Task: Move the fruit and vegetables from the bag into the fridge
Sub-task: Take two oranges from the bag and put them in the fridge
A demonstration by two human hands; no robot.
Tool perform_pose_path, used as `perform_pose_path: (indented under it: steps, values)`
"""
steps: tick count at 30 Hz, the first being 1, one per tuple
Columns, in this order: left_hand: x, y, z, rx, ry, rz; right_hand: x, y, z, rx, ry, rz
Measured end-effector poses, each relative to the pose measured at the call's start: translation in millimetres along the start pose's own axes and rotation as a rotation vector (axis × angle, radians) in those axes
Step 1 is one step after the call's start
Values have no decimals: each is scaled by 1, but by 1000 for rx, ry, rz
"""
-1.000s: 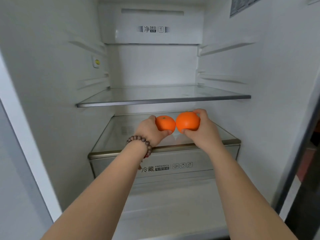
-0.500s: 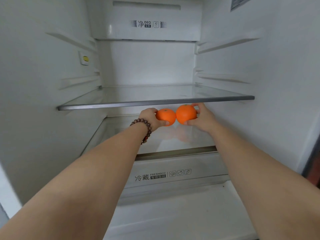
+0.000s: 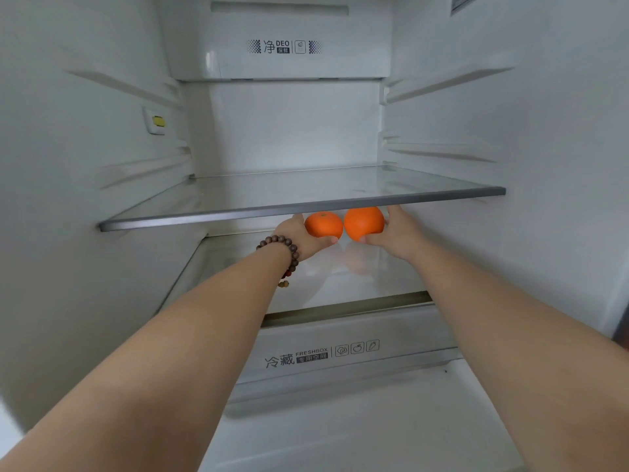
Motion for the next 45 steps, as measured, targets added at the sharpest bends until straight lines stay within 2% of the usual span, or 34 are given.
perform_pose_path:
  steps: [3,7,14,23,27,35,41,45]
  values:
    - [15,4,-2,-45,-14,-21,13,3,7,45,-12,-49]
    - [46,15,-6,-235,-74,-99,45,5,27,204,0,-154]
    - [113,19,-5,-253,-186,-258,133,-10,61,422,216,-257]
    - [207,0,16,-163,-375,-250,246,-28,76,419,55,-334]
    - [262,-17,18,-123,-532,-181,315,-35,75,467,-50,-356]
    - [378,-89,-2,-18,-744,93,473,-17,47,608,-336,-416]
    - [480,-151,-42,68,-894,275,606,18,35,642,-595,-573]
    - [558,-185,-74,67,-1060,382,702,47,37,695,-762,-687]
Point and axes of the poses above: each hand's wrist, its own x-axis away from the middle knuckle, its own y-axis out of the back of the hand, z = x × y, the point moved 4 cm from there along -x, towards the middle knuckle, and after that the axes turned 3 degrees about y, right-handed, at the moved point
